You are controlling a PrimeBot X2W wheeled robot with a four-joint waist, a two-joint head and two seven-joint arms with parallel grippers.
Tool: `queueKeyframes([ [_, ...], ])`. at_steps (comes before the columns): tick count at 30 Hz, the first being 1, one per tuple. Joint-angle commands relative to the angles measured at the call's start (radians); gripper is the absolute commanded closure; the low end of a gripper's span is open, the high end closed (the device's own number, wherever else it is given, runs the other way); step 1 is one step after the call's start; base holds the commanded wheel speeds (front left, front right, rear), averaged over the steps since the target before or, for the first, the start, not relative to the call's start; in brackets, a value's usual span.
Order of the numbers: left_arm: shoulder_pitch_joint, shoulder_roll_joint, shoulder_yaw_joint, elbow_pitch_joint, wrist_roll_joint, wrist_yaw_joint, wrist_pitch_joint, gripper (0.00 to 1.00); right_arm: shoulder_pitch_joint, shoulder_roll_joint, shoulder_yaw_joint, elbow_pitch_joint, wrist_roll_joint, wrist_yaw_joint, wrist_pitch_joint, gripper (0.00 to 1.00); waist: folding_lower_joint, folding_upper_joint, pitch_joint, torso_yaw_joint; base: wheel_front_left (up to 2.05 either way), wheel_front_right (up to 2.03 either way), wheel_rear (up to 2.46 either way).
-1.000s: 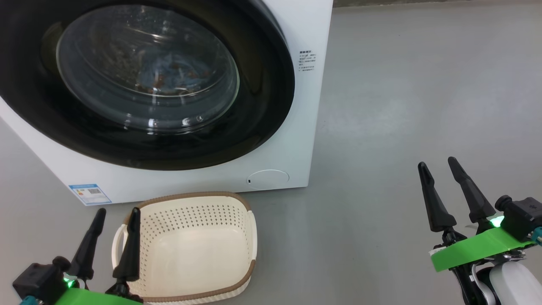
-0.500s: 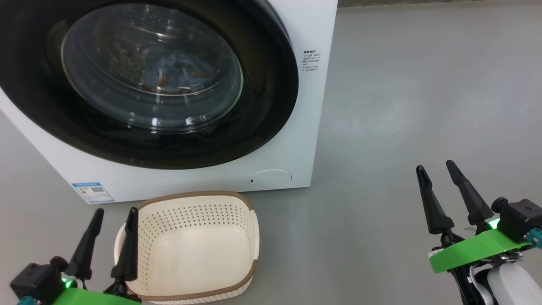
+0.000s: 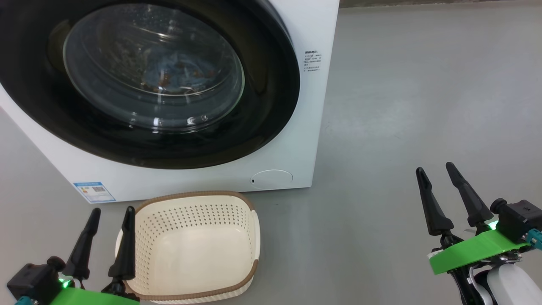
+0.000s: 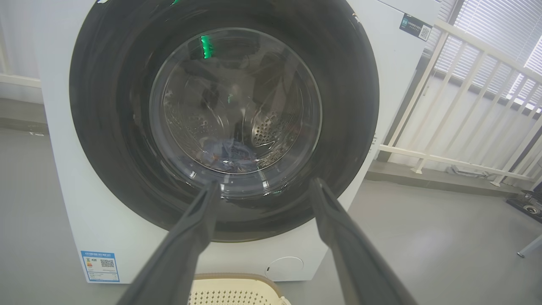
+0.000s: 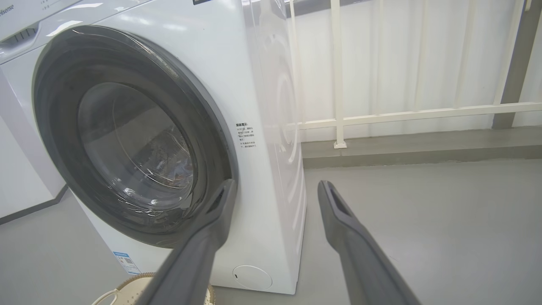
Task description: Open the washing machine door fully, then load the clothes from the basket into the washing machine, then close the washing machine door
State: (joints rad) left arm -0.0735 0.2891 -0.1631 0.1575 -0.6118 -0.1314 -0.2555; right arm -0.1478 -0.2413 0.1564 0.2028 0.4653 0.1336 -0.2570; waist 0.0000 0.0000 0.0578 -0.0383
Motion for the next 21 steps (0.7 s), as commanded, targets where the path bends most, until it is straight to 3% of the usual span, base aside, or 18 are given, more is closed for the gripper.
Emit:
queueKeyframes([
  [1, -0.028, 0.022, 0.039, -0.014, 0.010, 0.001, -0.006, 0.00, -0.007, -0.008, 0.018, -0.021, -0.011, -0.003, -0.005, 0.00, 0.0000, 0.0000, 0.000, 0.001, 0.00, 0.00, 0.00],
  [20, -0.023, 0.024, 0.033, -0.014, -0.001, 0.001, -0.006, 0.00, -0.007, -0.008, 0.022, -0.022, -0.008, -0.003, -0.005, 0.00, 0.0000, 0.0000, -0.008, 0.004, 0.00, 0.00, 0.00],
  [21, 0.000, -0.001, -0.003, 0.003, -0.003, 0.000, 0.000, 1.00, 0.000, 0.005, 0.002, 0.004, 0.000, 0.000, 0.000, 1.00, 0.0000, 0.0000, -0.008, 0.004, 0.00, 0.00, 0.00],
])
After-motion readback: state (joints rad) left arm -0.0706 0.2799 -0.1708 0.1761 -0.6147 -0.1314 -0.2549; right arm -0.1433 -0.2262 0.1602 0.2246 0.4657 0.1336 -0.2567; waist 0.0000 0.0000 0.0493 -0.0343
